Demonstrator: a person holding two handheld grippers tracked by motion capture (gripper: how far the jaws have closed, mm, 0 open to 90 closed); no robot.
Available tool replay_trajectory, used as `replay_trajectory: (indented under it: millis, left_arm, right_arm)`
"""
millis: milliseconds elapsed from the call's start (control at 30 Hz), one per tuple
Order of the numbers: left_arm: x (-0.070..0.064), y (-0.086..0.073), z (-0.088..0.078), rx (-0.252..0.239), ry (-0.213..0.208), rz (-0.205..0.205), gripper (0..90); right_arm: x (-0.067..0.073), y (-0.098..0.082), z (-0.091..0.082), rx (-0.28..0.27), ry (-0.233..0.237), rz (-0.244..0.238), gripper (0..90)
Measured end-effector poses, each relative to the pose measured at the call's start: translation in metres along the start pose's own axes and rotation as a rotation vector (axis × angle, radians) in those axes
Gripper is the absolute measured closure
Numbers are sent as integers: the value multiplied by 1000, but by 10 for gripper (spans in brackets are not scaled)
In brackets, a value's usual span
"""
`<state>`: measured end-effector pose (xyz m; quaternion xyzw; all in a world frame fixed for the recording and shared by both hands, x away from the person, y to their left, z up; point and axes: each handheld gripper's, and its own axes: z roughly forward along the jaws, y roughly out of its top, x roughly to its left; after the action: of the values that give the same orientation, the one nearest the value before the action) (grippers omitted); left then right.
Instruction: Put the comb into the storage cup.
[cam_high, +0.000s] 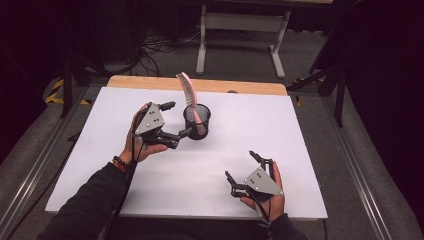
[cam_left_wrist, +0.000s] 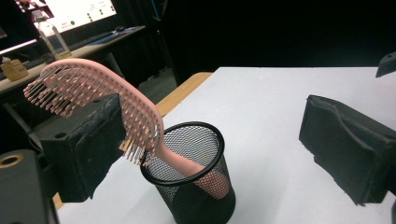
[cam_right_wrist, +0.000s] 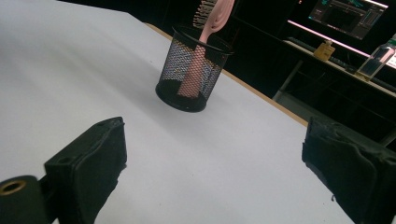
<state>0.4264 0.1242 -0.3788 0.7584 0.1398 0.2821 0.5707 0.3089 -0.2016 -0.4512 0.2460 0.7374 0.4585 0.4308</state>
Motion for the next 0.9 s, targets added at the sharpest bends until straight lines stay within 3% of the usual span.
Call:
replay_trajectory:
  millis: [400, 900]
  left_arm:
    - [-4, -7, -12, -7, -15, 12, 80]
    - [-12, -16, -28, -38, -23, -4, 85]
  right_arm:
    - [0, 1, 0, 0, -2, -4, 71]
    - [1, 1, 0, 3, -4, -5, 74]
